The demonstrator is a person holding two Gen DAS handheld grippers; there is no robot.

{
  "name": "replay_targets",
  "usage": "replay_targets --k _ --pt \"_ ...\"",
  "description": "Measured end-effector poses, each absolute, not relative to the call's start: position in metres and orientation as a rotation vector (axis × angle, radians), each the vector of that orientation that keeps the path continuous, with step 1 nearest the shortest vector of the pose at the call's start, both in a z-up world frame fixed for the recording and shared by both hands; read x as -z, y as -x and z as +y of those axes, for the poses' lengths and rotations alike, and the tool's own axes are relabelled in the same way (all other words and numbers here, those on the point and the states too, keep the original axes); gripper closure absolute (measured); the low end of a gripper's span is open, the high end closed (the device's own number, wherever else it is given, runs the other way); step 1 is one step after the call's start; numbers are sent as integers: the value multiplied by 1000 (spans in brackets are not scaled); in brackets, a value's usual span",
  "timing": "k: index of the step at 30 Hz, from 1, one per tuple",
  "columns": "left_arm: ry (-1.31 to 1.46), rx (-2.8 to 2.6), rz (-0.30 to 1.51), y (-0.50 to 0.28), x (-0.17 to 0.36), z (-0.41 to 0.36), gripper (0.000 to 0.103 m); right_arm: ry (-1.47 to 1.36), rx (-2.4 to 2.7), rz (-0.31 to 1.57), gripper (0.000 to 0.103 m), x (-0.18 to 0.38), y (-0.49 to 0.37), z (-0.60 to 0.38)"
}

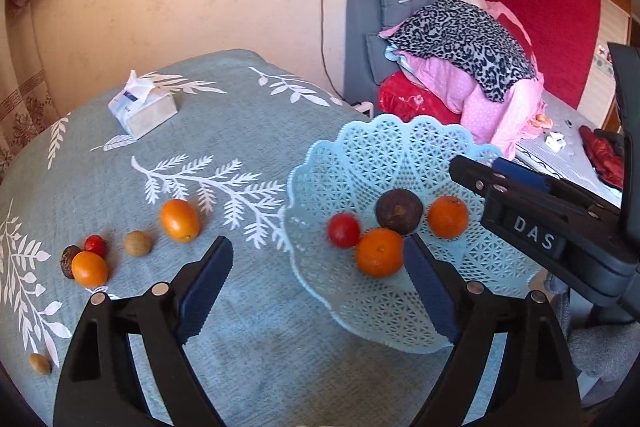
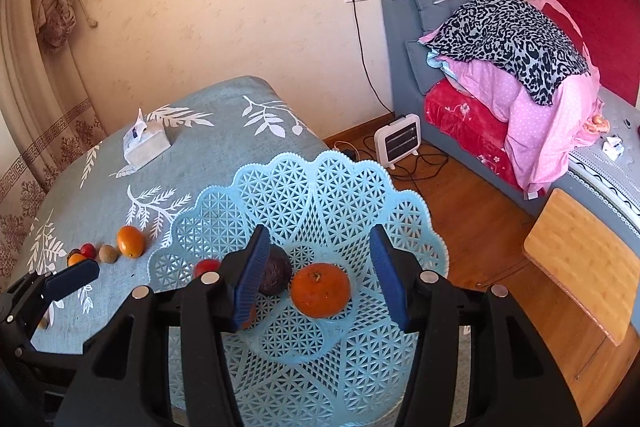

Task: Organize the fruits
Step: 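Move both open tools back over the remaining fruit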

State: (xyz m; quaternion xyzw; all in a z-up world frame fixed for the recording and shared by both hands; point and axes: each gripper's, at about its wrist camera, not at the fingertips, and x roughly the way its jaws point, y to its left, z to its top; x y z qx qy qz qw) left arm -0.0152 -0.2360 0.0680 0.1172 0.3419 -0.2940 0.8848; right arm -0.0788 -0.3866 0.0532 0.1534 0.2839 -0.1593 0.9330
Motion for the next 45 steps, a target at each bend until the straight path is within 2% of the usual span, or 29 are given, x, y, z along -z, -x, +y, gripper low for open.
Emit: replay_targets --k 2,8,12,28,45 --pt "-239 589 709 13 -68 -231 13 -305 322 580 43 -53 78 -383" --pt "-229 512 687 5 -69 -214 12 -265 314 591 42 -51 73 -371" --pt "-228 485 664 4 -71 -203 8 -241 309 594 42 -51 70 -364" --pt "-165 372 687 -12 -66 -147 8 -151 246 617 42 -50 57 -323" --pt "-62 128 747 -37 -50 -32 8 -75 95 633 42 -50 32 -258"
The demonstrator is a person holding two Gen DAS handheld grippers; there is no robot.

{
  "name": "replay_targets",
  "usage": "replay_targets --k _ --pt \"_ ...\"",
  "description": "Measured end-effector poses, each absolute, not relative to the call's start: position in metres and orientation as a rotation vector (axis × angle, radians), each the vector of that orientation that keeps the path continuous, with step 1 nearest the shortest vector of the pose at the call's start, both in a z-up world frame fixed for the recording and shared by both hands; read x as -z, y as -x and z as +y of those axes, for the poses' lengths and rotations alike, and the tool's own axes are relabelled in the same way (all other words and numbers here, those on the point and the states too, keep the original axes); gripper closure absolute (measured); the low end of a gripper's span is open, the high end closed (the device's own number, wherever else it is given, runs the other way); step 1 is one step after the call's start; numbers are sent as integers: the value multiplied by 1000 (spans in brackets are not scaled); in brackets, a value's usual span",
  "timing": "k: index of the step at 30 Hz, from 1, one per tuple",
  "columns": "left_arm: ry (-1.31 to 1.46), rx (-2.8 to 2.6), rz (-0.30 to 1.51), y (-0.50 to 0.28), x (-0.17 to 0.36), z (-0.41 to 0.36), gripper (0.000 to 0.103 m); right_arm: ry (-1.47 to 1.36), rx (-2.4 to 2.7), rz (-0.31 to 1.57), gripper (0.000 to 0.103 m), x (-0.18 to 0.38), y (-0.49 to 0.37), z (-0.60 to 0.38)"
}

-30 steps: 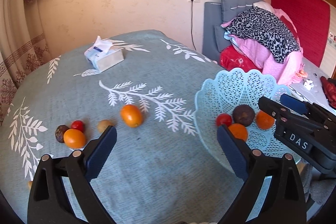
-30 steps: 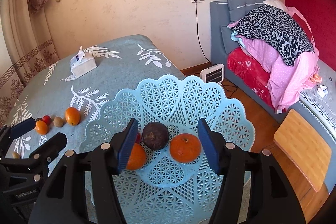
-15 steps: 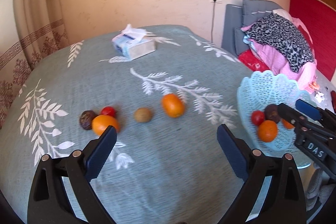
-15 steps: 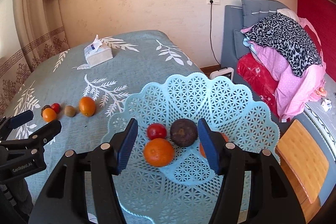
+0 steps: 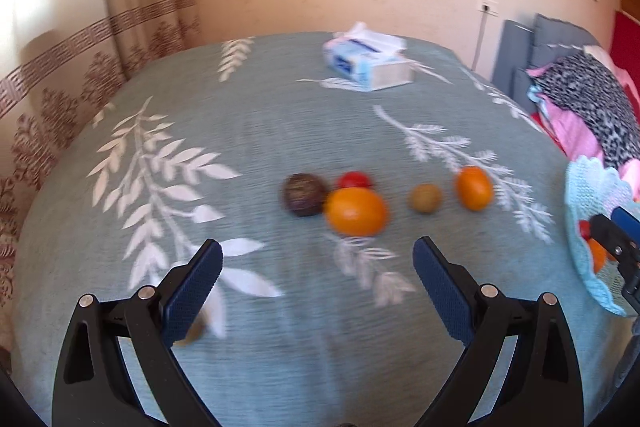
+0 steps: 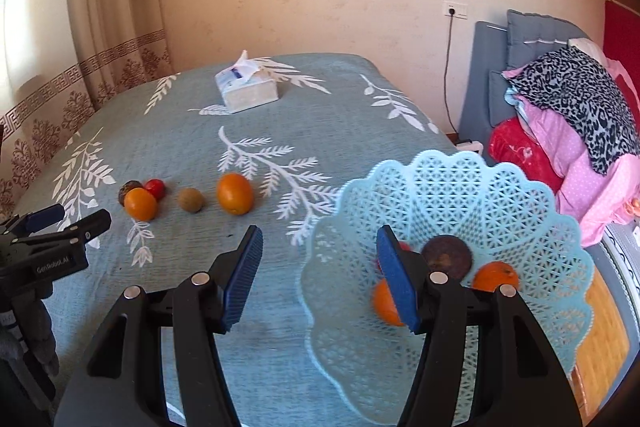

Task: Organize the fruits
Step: 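Move both open tools back over the remaining fruit, then grasp the tan round fruit with the left tool while the right tool grasps an orange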

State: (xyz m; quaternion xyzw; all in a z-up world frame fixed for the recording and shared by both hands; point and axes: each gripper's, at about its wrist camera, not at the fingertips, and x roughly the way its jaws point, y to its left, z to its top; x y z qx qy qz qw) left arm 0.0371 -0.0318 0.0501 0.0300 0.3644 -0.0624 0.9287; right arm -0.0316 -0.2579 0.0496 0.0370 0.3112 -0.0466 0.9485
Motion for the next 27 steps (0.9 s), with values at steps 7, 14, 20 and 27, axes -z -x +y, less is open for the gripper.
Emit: replay_targets --k 7,14,20,27 --pt "-35 26 760 -32 -45 22 8 -47 35 650 42 -45 23 -228" --pt "-28 -45 796 -24 -30 60 8 -21 -8 677 42 -37 14 -206" --pt "10 -47 845 -27 -20 69 17 -5 -39 701 42 -32 7 -192" --pt "6 -32 888 -29 -12 66 53 -23 -50 731 42 -26 -7 -191"
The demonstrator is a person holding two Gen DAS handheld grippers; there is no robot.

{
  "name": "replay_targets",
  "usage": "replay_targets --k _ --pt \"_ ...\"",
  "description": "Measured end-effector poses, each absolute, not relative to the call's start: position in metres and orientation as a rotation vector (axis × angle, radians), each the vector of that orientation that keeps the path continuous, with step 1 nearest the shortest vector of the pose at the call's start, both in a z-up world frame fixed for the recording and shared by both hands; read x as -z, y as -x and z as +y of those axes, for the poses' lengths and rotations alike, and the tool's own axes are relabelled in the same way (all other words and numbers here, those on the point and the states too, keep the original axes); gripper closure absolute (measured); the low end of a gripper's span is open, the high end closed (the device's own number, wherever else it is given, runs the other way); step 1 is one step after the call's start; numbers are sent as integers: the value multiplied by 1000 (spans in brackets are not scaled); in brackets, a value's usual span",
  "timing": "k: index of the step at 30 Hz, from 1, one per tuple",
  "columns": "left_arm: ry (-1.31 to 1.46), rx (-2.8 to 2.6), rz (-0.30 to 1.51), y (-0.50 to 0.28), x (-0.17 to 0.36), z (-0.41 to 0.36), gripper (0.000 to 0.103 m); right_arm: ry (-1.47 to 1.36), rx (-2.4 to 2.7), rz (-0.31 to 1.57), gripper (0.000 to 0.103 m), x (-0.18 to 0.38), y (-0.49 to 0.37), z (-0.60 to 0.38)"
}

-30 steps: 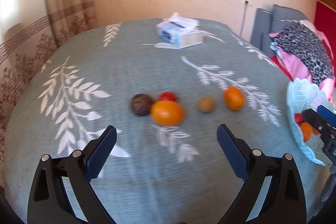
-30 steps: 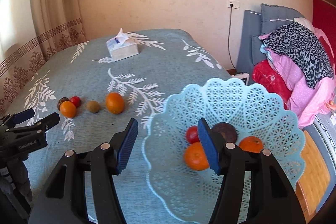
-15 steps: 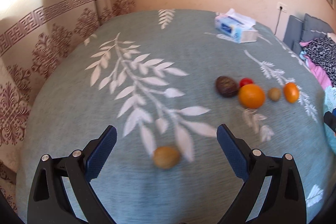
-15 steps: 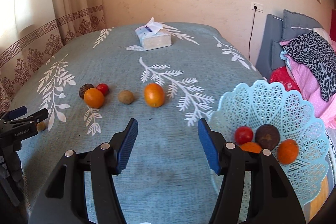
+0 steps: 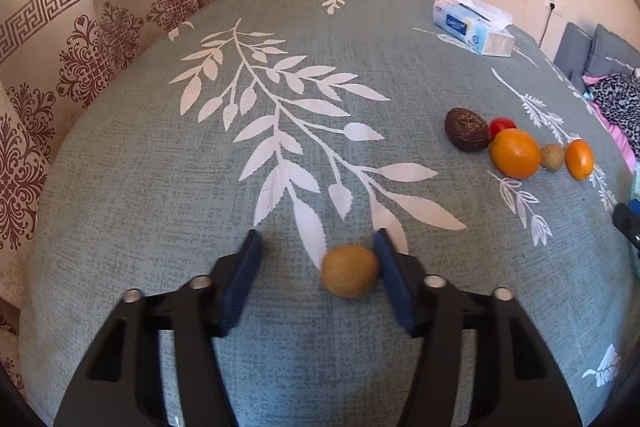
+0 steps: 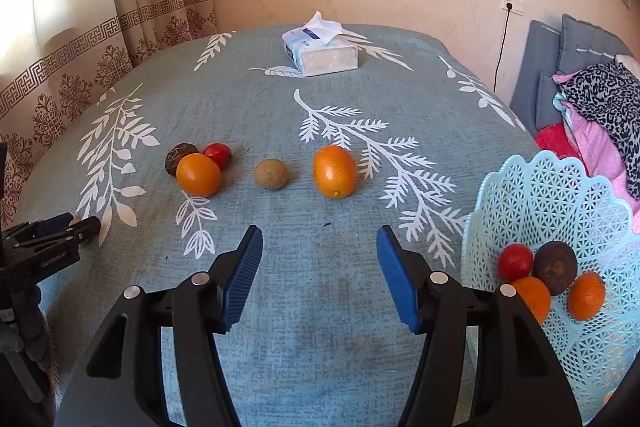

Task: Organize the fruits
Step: 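Grasp the tan round fruit with the left tool while the right tool grasps an orange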

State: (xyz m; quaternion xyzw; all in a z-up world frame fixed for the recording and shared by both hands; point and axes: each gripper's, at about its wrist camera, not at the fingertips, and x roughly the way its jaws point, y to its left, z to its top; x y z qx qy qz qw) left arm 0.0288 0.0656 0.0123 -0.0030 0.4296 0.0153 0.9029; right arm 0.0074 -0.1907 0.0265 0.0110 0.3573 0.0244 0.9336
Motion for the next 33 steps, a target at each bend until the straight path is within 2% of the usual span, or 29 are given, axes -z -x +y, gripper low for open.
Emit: replay_targets --k 3,4,16,26,28,32,33 --pt "-13 0 873 -25 -13 60 74 -34 -48 741 42 -26 -16 -192" --pt "-19 3 870 -25 -13 58 74 -37 -46 744 42 -26 -20 -193" --pt "-15 21 840 -21 -17 57 75 -28 8 759 42 -24 -70 -192" --pt "-12 20 838 -21 -17 58 75 -62 32 845 42 -1 -108 -199" --pt "-11 20 838 -21 -16 58 74 -70 31 854 46 2 -111 -201" --pt "-14 20 837 -21 -16 57 74 -51 22 844 66 1 -111 -198" --pt "-15 19 837 -21 -16 57 75 -48 17 841 68 1 -110 -197"
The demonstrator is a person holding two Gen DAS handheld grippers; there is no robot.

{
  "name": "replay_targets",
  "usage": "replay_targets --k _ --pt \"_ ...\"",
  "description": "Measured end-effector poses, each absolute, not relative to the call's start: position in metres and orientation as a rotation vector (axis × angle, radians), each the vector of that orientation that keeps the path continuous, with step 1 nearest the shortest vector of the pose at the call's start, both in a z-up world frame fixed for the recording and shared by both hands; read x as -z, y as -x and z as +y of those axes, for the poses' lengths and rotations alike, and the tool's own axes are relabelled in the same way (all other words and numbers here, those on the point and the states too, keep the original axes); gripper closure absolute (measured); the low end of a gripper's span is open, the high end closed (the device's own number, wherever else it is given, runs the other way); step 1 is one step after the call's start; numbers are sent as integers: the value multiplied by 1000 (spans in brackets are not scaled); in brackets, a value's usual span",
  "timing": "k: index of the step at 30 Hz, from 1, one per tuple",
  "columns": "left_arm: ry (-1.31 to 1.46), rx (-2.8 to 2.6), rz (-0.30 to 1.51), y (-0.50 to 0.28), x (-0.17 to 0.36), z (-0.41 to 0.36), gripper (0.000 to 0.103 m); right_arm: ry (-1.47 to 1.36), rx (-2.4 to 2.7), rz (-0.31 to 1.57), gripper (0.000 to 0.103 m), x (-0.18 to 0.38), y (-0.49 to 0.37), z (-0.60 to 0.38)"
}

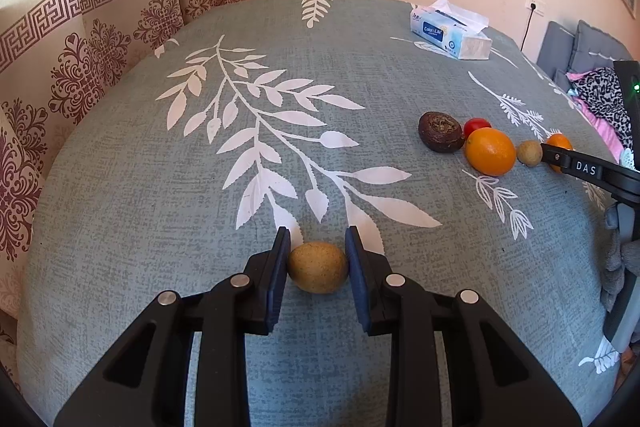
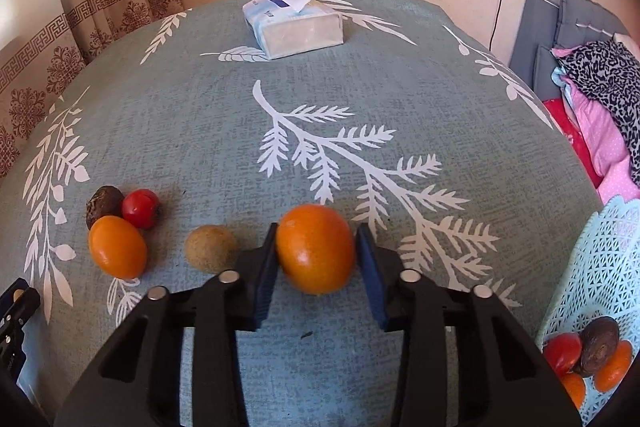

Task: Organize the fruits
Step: 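Grasp the tan round fruit with the left tool while the right tool grasps an orange, then carry the tan fruit and orange into the blue basket and open both tools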

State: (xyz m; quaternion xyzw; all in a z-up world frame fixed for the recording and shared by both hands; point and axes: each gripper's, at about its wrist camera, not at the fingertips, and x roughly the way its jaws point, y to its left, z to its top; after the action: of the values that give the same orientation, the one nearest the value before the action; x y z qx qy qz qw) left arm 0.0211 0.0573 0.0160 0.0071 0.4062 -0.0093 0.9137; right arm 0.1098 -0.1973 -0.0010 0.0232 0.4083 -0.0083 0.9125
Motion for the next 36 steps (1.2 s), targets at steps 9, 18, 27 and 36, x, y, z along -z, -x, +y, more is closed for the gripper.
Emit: replay_targets --k 9,18,27,36 --pt "-15 11 826 -19 -19 56 75 -53 -16 825 68 -6 -98 -192" --pt "-12 35 818 -14 -24 45 75 -86 -47 774 68 -27 -68 -195" --pt "-20 90 807 -8 -32 25 75 -110 -45 720 68 -48 -31 -212" --pt "1 145 803 -1 -44 14 74 -142 3 673 68 -61 5 -246"
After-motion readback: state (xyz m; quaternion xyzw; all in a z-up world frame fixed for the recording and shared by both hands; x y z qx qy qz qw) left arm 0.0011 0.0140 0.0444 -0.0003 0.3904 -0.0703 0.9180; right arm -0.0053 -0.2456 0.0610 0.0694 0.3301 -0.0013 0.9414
